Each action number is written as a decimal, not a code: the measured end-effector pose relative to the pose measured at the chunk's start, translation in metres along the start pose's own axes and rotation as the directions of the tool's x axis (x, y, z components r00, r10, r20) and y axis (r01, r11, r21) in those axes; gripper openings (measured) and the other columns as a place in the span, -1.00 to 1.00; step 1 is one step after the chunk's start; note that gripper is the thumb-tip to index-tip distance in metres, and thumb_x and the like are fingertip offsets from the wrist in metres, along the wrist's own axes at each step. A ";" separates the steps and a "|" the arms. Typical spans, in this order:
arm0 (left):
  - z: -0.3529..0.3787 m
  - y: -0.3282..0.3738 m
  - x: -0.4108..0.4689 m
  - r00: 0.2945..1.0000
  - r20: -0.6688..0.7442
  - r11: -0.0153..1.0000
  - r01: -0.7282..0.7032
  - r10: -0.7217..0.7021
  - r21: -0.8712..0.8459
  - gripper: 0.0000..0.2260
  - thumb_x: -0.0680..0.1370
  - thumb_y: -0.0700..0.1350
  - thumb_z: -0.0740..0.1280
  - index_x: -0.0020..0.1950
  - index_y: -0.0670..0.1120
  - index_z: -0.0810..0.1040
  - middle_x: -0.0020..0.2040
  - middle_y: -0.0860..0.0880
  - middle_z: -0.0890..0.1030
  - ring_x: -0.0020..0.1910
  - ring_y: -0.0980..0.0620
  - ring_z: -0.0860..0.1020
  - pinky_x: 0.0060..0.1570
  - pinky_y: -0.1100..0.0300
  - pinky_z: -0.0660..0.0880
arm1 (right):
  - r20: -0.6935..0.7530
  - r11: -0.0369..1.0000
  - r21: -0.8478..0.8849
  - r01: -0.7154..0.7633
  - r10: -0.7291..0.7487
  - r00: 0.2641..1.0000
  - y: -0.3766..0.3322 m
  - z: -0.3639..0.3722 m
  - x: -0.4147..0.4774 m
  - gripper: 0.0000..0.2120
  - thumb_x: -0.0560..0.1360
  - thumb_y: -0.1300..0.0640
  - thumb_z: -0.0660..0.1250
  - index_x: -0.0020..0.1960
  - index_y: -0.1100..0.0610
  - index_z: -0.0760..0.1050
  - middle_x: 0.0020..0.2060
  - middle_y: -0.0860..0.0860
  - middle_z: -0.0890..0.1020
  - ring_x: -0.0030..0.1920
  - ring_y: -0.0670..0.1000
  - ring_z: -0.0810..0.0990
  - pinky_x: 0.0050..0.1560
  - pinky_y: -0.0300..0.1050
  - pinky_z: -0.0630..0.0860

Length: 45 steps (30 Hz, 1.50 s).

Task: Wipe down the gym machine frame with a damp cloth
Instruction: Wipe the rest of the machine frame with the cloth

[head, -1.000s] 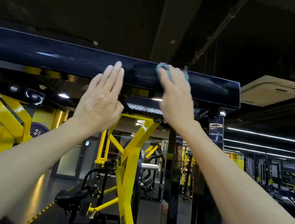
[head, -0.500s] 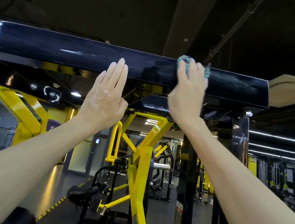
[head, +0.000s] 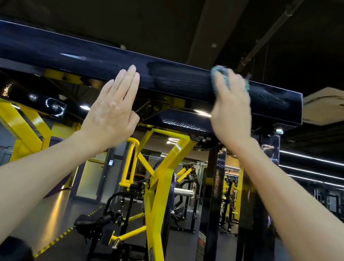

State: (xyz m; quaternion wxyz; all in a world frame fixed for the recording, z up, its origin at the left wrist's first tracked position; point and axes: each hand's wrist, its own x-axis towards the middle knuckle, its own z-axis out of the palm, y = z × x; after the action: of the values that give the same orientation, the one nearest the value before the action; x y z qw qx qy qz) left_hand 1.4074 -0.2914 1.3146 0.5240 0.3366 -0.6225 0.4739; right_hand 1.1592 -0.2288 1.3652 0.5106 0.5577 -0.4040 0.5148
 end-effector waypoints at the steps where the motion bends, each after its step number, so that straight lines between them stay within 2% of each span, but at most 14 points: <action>1: 0.000 0.000 0.000 1.000 0.004 1.000 -0.003 0.003 0.006 -0.32 0.52 -0.22 0.28 0.58 -0.31 0.07 0.58 -0.28 0.12 0.57 -0.21 0.10 0.52 0.00 0.03 | -0.024 0.999 -0.022 -0.046 0.045 0.999 0.014 -0.004 -0.003 -0.48 0.54 0.34 0.18 0.49 0.15 0.30 0.45 0.20 0.33 0.46 0.20 0.25 0.41 0.25 0.26; 4: 0.000 0.000 -0.001 1.000 0.011 1.000 -0.006 0.006 0.016 -0.31 0.52 -0.21 0.28 0.58 -0.30 0.07 0.59 -0.28 0.11 0.58 -0.20 0.10 0.52 0.01 0.03 | -0.060 0.982 -0.063 -0.175 0.171 0.983 0.027 -0.005 -0.008 -0.48 0.55 0.34 0.17 0.50 0.17 0.26 0.48 0.21 0.27 0.48 0.23 0.18 0.44 0.24 0.21; 7: 0.001 -0.001 -0.001 1.000 0.011 1.000 -0.005 0.005 0.007 -0.30 0.51 -0.21 0.28 0.59 -0.29 0.06 0.59 -0.26 0.10 0.58 -0.18 0.08 0.53 0.03 0.01 | -0.075 0.970 -0.056 -0.235 0.231 0.970 -0.002 0.006 -0.005 -0.44 0.53 0.33 0.18 0.52 0.21 0.22 0.52 0.20 0.21 0.52 0.23 0.11 0.49 0.22 0.10; 10: 0.002 -0.001 0.000 1.000 -0.002 1.000 0.000 0.000 0.002 -0.30 0.51 -0.20 0.27 0.59 -0.28 0.06 0.59 -0.25 0.10 0.59 -0.17 0.07 0.53 0.06 -0.03 | -0.069 0.991 0.017 -0.130 0.131 0.989 -0.053 0.021 0.000 -0.42 0.50 0.33 0.21 0.52 0.20 0.25 0.51 0.19 0.23 0.53 0.21 0.12 0.49 0.20 0.05; 14: -0.002 -0.001 -0.001 1.000 0.018 1.000 -0.008 0.008 0.016 -0.27 0.49 -0.23 0.33 0.58 -0.30 0.07 0.59 -0.27 0.11 0.58 -0.19 0.08 0.52 0.03 -0.03 | 0.032 0.995 0.092 0.047 -0.050 0.998 -0.112 0.036 0.005 -0.42 0.55 0.29 0.20 0.55 0.15 0.19 0.55 0.14 0.16 0.56 0.15 0.03 0.52 0.13 -0.06; 17: -0.005 -0.002 -0.002 0.999 0.047 0.999 -0.007 0.005 0.050 -0.26 0.50 -0.22 0.34 0.59 -0.28 0.04 0.59 -0.26 0.09 0.58 -0.18 0.08 0.52 0.04 -0.02 | 0.078 0.984 0.099 0.146 -0.154 0.985 -0.117 0.039 0.009 -0.43 0.57 0.29 0.19 0.56 0.12 0.17 0.55 0.12 0.16 0.57 0.13 0.03 0.52 0.08 -0.06; 21: -0.009 -0.003 -0.002 0.996 0.091 0.996 -0.025 0.017 0.089 -0.27 0.51 -0.19 0.31 0.60 -0.27 0.03 0.60 -0.24 0.06 0.59 -0.16 0.06 0.51 0.08 -0.05 | 0.088 0.974 0.106 0.202 -0.212 0.973 -0.099 0.037 0.011 -0.41 0.53 0.33 0.26 0.53 0.13 0.24 0.52 0.14 0.25 0.54 0.16 0.12 0.52 0.11 0.06; 24: -0.014 -0.009 -0.002 0.991 0.126 0.993 -0.056 0.043 0.108 -0.29 0.53 -0.17 0.28 0.60 -0.27 0.03 0.61 -0.24 0.05 0.59 -0.16 0.07 0.52 0.07 0.00 | 0.080 0.982 0.117 0.147 -0.157 0.984 -0.089 0.033 0.010 -0.42 0.51 0.36 0.25 0.51 0.15 0.27 0.50 0.17 0.27 0.53 0.18 0.15 0.51 0.15 0.09; 28: -0.023 -0.022 -0.003 0.988 0.122 0.986 -0.110 0.095 0.121 -0.32 0.55 -0.13 0.25 0.59 -0.29 0.05 0.60 -0.25 0.07 0.58 -0.16 0.09 0.53 0.06 0.00 | 0.056 0.998 0.054 -0.014 0.011 0.998 -0.054 0.016 0.008 -0.43 0.54 0.36 0.20 0.53 0.14 0.23 0.52 0.18 0.21 0.54 0.18 0.11 0.51 0.16 0.06; 33: -0.033 -0.065 -0.028 0.995 0.097 0.993 -0.027 0.015 0.116 -0.36 0.54 -0.11 0.13 0.58 -0.31 0.09 0.59 -0.26 0.10 0.57 -0.17 0.12 0.52 -0.02 0.09 | 0.002 0.988 -0.023 -0.155 0.156 0.988 -0.054 0.020 0.003 -0.45 0.54 0.36 0.18 0.51 0.18 0.24 0.50 0.21 0.25 0.50 0.24 0.16 0.45 0.24 0.18; 36: -0.035 -0.094 -0.036 0.992 0.117 0.990 -0.061 0.046 0.124 -0.37 0.54 -0.10 0.12 0.57 -0.30 0.11 0.58 -0.26 0.14 0.56 -0.18 0.16 0.50 -0.03 0.15 | -0.021 0.981 -0.037 -0.188 0.187 0.982 -0.092 0.035 0.004 -0.42 0.52 0.36 0.20 0.52 0.20 0.23 0.51 0.20 0.23 0.51 0.23 0.14 0.47 0.21 0.15; 41: -0.030 -0.116 -0.038 0.990 0.092 0.991 -0.113 0.107 0.071 -0.37 0.54 -0.15 0.21 0.58 -0.28 0.12 0.58 -0.25 0.15 0.56 -0.17 0.17 0.51 -0.03 0.13 | -0.013 0.996 0.042 -0.074 0.075 0.997 -0.184 0.067 0.014 -0.39 0.49 0.35 0.23 0.52 0.20 0.24 0.52 0.19 0.23 0.53 0.20 0.11 0.49 0.17 0.03; 45: -0.024 -0.125 -0.038 0.988 0.069 0.989 -0.140 0.136 0.045 -0.36 0.55 -0.12 0.20 0.58 -0.27 0.09 0.59 -0.25 0.11 0.58 -0.15 0.11 0.54 -0.02 0.07 | 0.026 0.996 0.083 0.020 -0.023 0.999 -0.235 0.086 0.023 -0.42 0.52 0.34 0.21 0.53 0.18 0.23 0.53 0.18 0.22 0.55 0.19 0.09 0.51 0.15 -0.02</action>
State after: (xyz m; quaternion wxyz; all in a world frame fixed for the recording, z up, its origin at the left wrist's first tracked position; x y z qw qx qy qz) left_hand 1.5387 -0.3123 1.3076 0.4604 0.3213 -0.6492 0.5131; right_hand 1.4058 -0.2758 1.3561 0.4870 0.5896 -0.3834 0.5179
